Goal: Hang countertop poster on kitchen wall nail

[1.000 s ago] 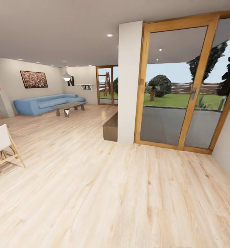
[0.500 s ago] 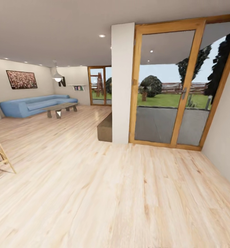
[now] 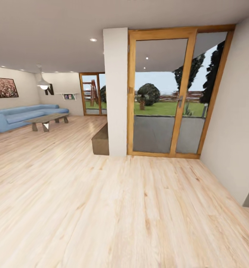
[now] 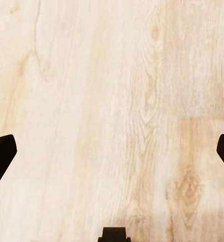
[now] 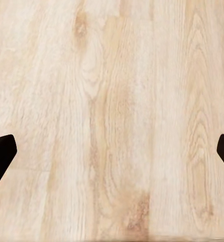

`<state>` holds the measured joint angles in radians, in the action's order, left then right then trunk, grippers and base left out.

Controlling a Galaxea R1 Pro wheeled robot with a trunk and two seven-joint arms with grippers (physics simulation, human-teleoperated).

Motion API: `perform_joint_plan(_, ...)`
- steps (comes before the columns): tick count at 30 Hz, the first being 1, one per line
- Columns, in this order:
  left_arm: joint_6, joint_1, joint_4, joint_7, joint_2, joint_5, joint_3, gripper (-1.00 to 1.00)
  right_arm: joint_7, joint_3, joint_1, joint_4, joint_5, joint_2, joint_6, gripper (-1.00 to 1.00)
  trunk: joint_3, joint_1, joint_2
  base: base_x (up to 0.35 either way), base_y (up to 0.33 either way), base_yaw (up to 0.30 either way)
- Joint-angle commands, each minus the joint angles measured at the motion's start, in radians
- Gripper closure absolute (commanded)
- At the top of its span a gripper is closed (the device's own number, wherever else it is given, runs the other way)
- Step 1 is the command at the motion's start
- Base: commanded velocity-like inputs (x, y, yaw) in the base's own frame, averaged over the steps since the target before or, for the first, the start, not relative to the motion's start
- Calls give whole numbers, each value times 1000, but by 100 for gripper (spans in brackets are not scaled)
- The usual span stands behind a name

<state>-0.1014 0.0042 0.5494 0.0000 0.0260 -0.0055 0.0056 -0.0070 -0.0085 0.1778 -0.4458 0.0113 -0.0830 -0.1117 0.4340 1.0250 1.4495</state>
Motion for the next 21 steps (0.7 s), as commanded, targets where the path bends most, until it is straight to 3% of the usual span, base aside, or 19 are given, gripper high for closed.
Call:
perform_joint_plan(1, -2, 0, 1, 0, 0, -1, 1, -100, -1, -1, 1, 1, 1, 0, -3, -100, 0, 0, 0, 0, 0, -274)
perform_joint_plan(9, -1, 0, 1, 0, 0, 0, 1, -100, -2, -1, 1, 1, 1, 0, -3, -100, -4, 0, 0, -3, 3, -255)
perform_joint_plan(21, -1, 0, 1, 0, 0, -1, 1, -100, -2, -1, 0, 1, 1, 0, -3, -100, 7, 0, 0, -136, 195, -31)
